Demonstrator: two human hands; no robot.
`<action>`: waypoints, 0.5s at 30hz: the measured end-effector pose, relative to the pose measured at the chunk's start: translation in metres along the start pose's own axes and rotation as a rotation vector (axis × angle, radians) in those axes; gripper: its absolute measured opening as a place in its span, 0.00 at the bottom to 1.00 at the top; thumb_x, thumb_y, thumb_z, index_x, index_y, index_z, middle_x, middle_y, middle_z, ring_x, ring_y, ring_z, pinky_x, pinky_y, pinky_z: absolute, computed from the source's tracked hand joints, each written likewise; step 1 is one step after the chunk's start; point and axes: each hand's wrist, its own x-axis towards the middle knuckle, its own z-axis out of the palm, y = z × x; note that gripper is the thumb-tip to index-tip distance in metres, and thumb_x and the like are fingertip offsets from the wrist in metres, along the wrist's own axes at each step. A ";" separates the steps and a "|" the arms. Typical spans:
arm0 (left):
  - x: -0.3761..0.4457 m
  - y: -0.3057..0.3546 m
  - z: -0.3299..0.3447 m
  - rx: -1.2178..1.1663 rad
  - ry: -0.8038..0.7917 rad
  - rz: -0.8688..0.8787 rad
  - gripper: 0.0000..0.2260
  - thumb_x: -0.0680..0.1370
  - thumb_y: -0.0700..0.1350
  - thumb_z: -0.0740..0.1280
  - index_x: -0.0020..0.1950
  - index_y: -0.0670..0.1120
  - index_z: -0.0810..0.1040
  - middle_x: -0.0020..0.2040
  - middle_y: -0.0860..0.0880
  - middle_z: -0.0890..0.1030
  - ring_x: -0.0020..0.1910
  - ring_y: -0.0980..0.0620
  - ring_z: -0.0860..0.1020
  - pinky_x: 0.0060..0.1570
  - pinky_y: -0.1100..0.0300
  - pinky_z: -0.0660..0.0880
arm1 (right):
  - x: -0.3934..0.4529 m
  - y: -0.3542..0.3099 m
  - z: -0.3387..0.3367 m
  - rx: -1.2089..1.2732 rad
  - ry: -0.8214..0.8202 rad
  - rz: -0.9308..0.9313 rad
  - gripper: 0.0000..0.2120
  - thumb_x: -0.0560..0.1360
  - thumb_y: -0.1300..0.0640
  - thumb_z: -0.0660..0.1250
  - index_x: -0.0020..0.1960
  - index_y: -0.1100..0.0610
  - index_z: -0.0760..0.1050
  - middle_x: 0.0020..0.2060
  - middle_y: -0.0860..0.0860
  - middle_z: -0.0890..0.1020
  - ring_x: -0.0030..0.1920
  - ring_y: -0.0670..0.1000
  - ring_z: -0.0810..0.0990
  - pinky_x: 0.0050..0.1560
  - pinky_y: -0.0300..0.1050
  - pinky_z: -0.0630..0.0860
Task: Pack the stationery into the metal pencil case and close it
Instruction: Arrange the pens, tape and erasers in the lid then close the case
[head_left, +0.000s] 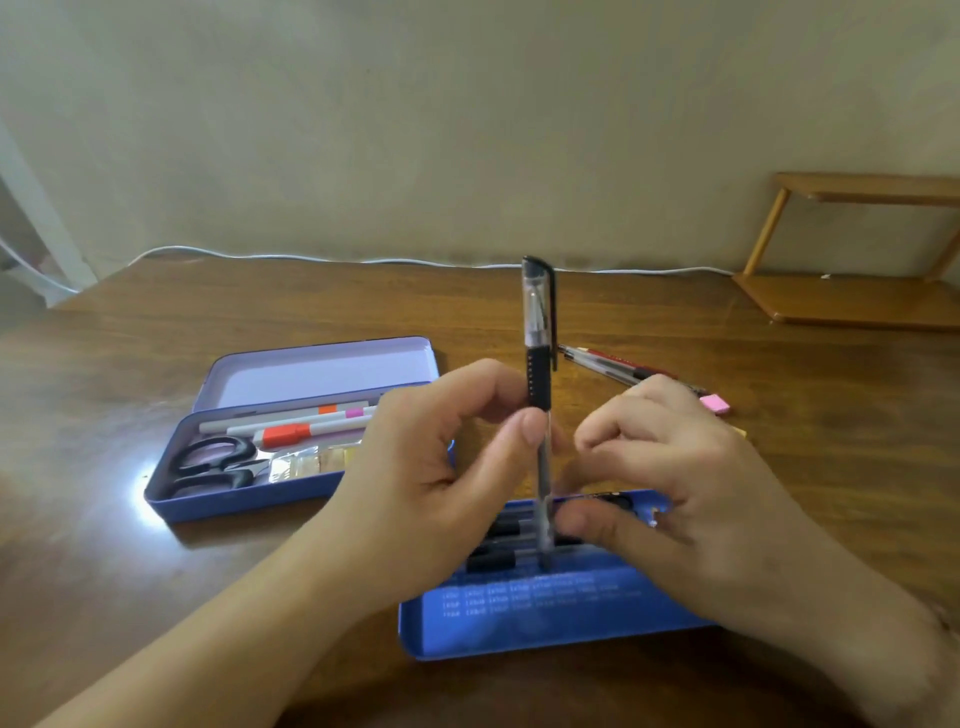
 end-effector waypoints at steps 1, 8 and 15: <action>0.000 0.001 -0.001 0.008 -0.044 -0.011 0.08 0.79 0.48 0.62 0.45 0.48 0.79 0.39 0.51 0.82 0.37 0.47 0.81 0.36 0.50 0.77 | -0.001 0.001 -0.004 0.093 0.044 0.029 0.20 0.74 0.33 0.59 0.53 0.44 0.81 0.43 0.39 0.78 0.46 0.45 0.76 0.42 0.40 0.72; 0.000 -0.002 -0.007 0.218 -0.449 0.016 0.03 0.73 0.48 0.69 0.40 0.52 0.78 0.32 0.56 0.79 0.34 0.55 0.79 0.35 0.71 0.72 | -0.003 0.007 -0.026 0.319 0.080 0.018 0.11 0.74 0.49 0.69 0.52 0.52 0.83 0.42 0.45 0.82 0.42 0.50 0.80 0.40 0.41 0.75; 0.000 -0.007 -0.005 0.289 -0.506 0.033 0.07 0.76 0.52 0.68 0.46 0.51 0.83 0.36 0.57 0.81 0.38 0.56 0.79 0.38 0.64 0.76 | -0.009 0.020 -0.030 0.055 -0.232 0.003 0.10 0.72 0.42 0.67 0.47 0.45 0.82 0.42 0.38 0.81 0.47 0.44 0.80 0.45 0.38 0.75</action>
